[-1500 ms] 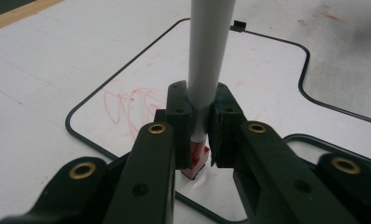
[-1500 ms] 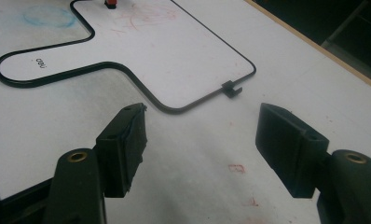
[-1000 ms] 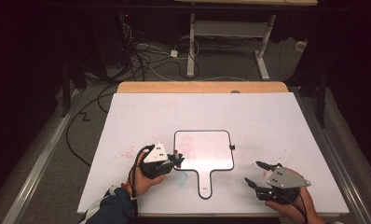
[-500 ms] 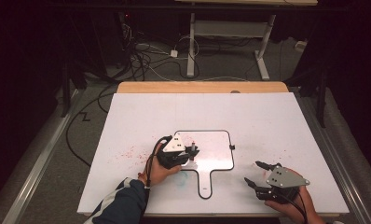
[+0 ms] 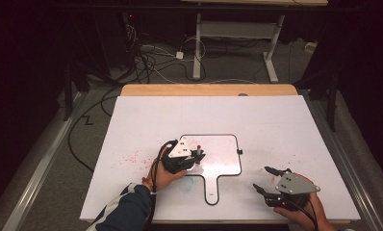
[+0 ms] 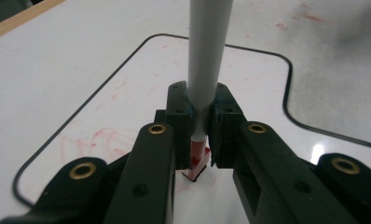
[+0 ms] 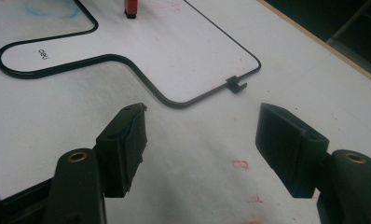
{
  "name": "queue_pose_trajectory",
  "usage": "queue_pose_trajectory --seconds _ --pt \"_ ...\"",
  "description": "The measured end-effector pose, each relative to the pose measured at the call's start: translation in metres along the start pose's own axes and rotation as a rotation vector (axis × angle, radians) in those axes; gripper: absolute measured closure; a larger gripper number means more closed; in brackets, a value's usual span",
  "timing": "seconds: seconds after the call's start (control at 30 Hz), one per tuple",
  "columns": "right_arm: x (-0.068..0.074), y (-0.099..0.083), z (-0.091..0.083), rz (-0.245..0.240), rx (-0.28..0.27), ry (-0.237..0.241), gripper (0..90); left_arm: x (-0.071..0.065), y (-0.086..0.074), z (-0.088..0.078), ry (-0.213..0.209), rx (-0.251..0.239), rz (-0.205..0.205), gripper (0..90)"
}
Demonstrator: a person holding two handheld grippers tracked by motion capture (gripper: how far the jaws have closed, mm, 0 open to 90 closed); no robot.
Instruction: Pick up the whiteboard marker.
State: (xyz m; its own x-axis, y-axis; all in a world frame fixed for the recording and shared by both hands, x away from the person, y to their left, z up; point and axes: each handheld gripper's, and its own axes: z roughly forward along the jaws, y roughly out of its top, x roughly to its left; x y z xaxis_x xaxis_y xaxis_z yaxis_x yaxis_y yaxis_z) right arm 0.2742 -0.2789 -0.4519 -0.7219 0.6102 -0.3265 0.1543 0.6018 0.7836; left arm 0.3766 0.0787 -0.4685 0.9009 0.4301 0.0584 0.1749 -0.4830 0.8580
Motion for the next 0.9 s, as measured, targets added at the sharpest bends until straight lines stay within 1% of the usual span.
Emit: queue_pose_trajectory --seconds 0.03,0.1,0.17,0.2,0.23,0.27,0.3,0.33,0.4,0.43,0.5,0.57,0.63,0.73,0.8,0.9 --pt "0.0 0.0 0.0 -0.002 0.001 -0.001 34.4 0.0 -0.001 -0.001 -0.001 -0.001 -0.007 78.8" --pt "0.0 0.0 0.0 -0.003 -0.001 -0.001 34.4 -0.003 -0.001 -0.001 -0.022 -0.004 -0.013 78.8" --pt "0.0 0.001 0.0 -0.001 -0.001 -0.002 34.4 -0.011 0.0 -0.001 -0.045 -0.001 0.01 78.7" --pt "0.0 0.001 0.0 -0.002 -0.001 0.0 34.4 -0.014 0.001 0.0 -0.074 -0.006 0.021 78.7" --pt "0.0 0.001 0.0 -0.002 -0.001 0.0 34.4 -0.016 0.001 0.0 -0.093 -0.01 0.039 78.7" --pt "0.0 0.001 0.0 -0.001 0.0 0.001 34.4 -0.017 0.001 -0.002 -0.063 0.006 0.04 78.7" --pt "0.0 0.001 0.0 -0.002 0.0 0.001 34.4 -0.016 0.001 -0.002 -0.066 0.005 0.037 78.8" --pt "0.001 0.0 0.0 -0.001 0.0 0.002 34.4 -0.014 0.001 0.0 -0.089 -0.01 0.041 78.8" --pt "0.001 0.0 0.001 0.001 0.004 0.004 34.5 -0.008 0.001 -0.001 -0.043 0.005 0.044 78.8" --pt "0.001 0.0 0.001 -0.002 0.005 0.004 34.4 -0.005 0.001 0.0 -0.032 0.001 0.046 78.8" --pt "0.002 0.0 0.002 -0.005 0.006 0.008 34.4 0.002 -0.001 0.002 -0.015 -0.011 0.038 78.8" --pt "0.002 0.0 0.003 -0.008 0.007 0.008 34.4 0.007 -0.001 0.003 -0.008 -0.012 0.032 78.8" --pt "0.002 0.0 0.003 -0.007 0.009 0.008 34.5 0.012 0.0 0.004 0.011 -0.009 0.031 78.8" --pt "0.001 -0.001 0.004 -0.009 0.015 0.007 34.4 0.019 -0.001 0.004 0.04 -0.009 0.015 78.8" --pt "0.001 -0.001 0.004 -0.009 0.017 0.006 34.5 0.021 -0.002 0.003 0.038 -0.013 -0.001 78.8" --pt "0.001 -0.001 0.004 -0.01 0.02 0.004 34.5 0.018 -0.002 0.002 0.03 -0.003 0.003 78.8"
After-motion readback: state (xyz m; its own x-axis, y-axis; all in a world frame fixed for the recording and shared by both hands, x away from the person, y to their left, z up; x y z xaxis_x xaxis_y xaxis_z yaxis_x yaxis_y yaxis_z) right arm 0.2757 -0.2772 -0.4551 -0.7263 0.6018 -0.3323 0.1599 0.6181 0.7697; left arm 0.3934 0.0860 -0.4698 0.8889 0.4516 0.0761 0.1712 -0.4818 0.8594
